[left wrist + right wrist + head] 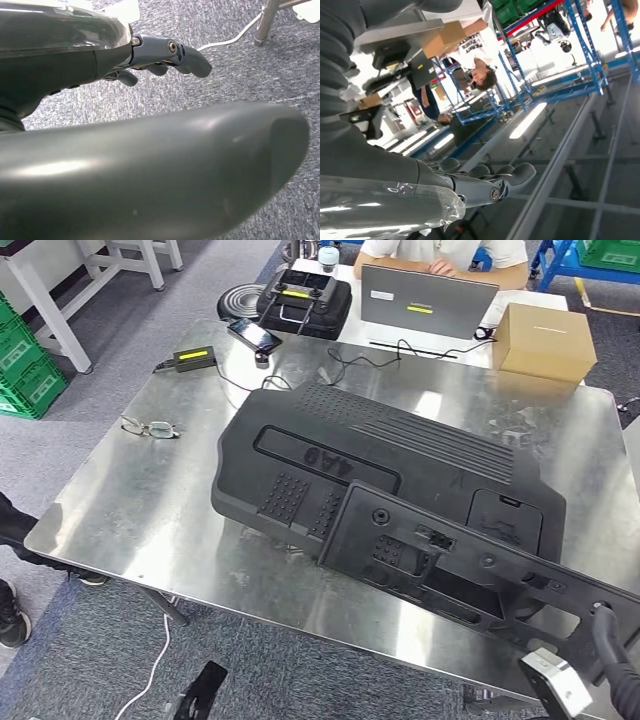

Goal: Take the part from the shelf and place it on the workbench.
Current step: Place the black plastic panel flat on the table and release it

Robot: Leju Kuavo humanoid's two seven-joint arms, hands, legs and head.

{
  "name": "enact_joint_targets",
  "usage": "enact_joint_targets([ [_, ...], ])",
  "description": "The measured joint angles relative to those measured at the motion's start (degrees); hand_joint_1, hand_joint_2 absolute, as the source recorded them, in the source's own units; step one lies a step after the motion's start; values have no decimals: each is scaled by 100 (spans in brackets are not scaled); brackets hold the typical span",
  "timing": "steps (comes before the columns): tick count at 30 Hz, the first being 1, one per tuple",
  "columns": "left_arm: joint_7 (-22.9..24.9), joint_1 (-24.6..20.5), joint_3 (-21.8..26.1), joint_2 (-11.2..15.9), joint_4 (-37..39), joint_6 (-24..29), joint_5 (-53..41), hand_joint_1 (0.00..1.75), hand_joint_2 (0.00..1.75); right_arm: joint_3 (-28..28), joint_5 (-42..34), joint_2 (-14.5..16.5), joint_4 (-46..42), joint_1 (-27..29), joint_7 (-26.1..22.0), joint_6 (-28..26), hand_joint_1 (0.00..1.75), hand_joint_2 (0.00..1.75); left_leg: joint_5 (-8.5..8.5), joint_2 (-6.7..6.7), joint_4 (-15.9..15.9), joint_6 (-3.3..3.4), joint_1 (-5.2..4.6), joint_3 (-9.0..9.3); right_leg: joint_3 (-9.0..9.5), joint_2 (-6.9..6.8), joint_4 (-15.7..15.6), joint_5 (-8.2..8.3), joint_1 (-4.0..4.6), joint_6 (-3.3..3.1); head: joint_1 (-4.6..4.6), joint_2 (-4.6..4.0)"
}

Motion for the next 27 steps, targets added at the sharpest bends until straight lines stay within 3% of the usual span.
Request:
enact_joint_targets([
  [3, 7, -1, 10, -3, 0, 25, -10, 0, 0, -86, -158, 265, -30, 17, -224, -193, 0, 175, 1, 0, 0, 0, -1, 4, 3, 0, 0, 0, 0, 0, 0, 0],
  [9, 45, -4, 48, -13, 0, 123, -102, 0, 0, -411, -735, 1034, -118, 63, -1273, -247, 0, 175, 0, 0, 0, 0, -1, 3, 2, 0, 0, 0, 0, 0, -2, 0],
  [21, 44, -10, 117, -19, 0, 231, -134, 0, 0, -908, -1534, 1792, -126, 219, -2174, -247, 0, 175, -2, 0, 7, 2, -6, 3, 3, 0, -3, 2, -5, 3, -1, 0],
  [27, 110, -13, 134, -19, 0, 307, -232, 0, 0, -1308, -2216, 2319, -128, 234, -3140, -247, 0, 175, -6, 0, 16, 20, -35, 2, 3, 0, -9, 12, -34, 22, -2, 0],
])
